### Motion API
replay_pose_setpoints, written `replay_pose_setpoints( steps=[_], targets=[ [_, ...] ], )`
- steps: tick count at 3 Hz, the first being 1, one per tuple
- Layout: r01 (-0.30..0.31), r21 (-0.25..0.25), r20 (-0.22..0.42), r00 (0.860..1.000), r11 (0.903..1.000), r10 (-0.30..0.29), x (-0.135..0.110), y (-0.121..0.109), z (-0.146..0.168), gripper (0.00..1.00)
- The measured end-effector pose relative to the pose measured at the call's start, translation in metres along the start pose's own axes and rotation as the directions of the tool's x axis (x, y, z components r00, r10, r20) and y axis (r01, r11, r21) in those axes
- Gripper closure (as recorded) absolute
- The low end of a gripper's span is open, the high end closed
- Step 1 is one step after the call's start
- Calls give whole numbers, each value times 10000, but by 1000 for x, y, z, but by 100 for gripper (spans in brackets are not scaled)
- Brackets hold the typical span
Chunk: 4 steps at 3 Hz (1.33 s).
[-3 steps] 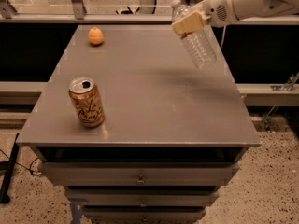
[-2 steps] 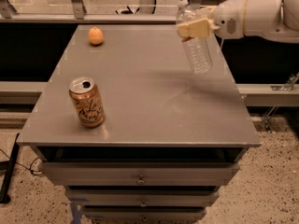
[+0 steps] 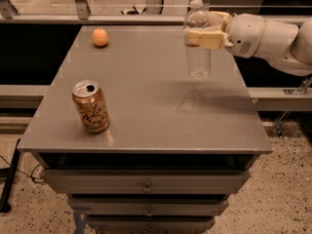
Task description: Place water bottle upright
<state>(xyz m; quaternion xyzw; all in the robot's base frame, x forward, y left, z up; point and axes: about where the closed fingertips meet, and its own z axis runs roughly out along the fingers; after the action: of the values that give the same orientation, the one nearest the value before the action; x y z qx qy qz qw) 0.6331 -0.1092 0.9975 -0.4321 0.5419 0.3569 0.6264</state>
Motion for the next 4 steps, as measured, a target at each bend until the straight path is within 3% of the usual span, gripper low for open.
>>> replay_pose_setpoints(
  steps=[1, 2, 4],
  targets=[
    [723, -335, 778, 9945, 9968, -696, 3, 12, -6, 100],
    [961, -529, 1308, 9875, 9940, -885, 13, 18, -10, 100],
    [568, -557, 1899, 9808, 9968, -453, 32, 19, -15, 100]
  ],
)
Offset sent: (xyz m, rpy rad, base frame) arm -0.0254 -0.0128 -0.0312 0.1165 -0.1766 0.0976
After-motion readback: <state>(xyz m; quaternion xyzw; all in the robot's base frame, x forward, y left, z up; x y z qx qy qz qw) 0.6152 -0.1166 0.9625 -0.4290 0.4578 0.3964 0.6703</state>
